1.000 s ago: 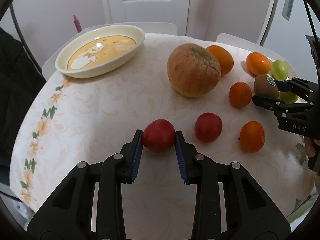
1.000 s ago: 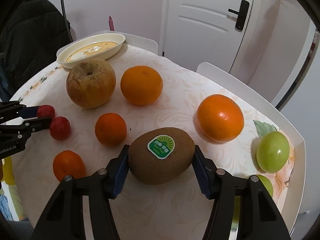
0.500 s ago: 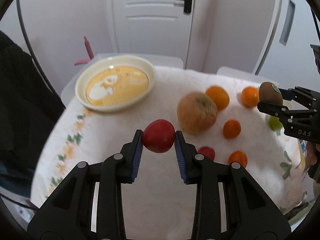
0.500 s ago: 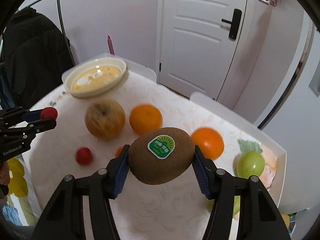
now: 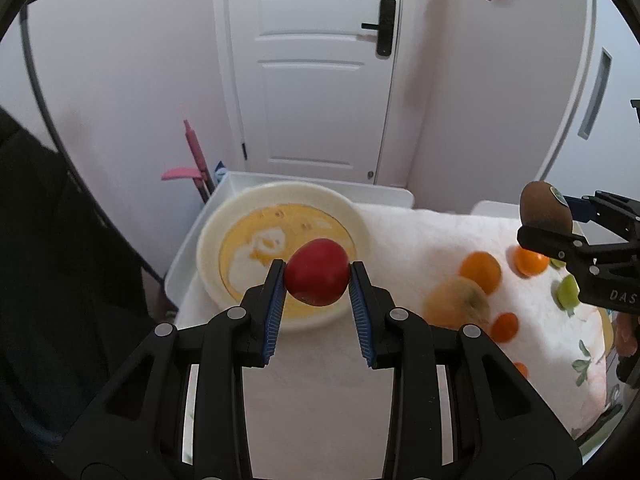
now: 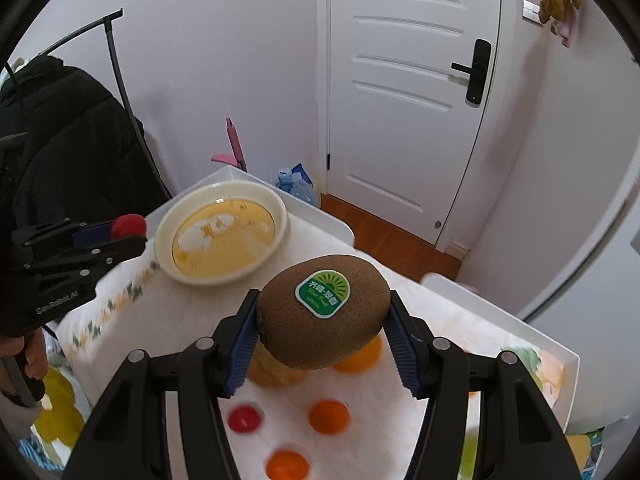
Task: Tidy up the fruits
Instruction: 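Carry the tomato and kiwi over the duck bowl with both tools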
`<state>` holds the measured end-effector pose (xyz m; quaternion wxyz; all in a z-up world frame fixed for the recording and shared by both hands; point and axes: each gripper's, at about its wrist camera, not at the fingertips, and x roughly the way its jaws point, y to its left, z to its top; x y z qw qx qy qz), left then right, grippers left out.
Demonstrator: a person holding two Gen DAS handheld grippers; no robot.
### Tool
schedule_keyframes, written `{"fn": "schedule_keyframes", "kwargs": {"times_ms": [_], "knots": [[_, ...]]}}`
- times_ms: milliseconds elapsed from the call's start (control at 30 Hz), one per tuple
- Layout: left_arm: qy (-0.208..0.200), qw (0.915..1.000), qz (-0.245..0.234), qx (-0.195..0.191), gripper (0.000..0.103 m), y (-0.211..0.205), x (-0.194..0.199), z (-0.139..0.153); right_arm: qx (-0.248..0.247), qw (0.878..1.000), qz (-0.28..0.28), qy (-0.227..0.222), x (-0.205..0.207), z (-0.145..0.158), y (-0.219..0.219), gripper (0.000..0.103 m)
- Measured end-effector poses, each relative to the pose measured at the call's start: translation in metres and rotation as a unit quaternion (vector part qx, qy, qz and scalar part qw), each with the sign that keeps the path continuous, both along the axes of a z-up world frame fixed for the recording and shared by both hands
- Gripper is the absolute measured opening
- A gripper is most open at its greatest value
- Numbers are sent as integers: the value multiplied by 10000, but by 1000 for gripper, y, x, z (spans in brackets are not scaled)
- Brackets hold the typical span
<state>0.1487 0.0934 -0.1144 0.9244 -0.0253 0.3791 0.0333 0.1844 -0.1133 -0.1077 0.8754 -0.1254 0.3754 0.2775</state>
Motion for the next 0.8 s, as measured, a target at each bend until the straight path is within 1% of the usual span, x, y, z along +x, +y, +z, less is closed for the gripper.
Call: {"fn": "schedule_keyframes", "kwargs": {"times_ms": [100, 233, 400, 633, 800], "knots": [[26, 9999, -113, 14, 36, 17, 18, -2, 9, 10000, -49, 34, 11, 1, 21, 56], [100, 9995, -289, 14, 36, 40, 50, -12, -4, 9998, -139, 114, 27, -5, 48, 56], [256, 9984, -505, 51, 36, 63, 88, -35, -40, 9994, -271, 227, 48, -16, 77, 56], [525, 9957, -757, 105, 36, 79, 124, -69, -118, 9981, -427, 418, 78, -38, 104, 56], [772, 9928, -897, 200, 36, 80, 144, -88, -168, 9971, -528, 522, 90, -46, 113, 56]]}}
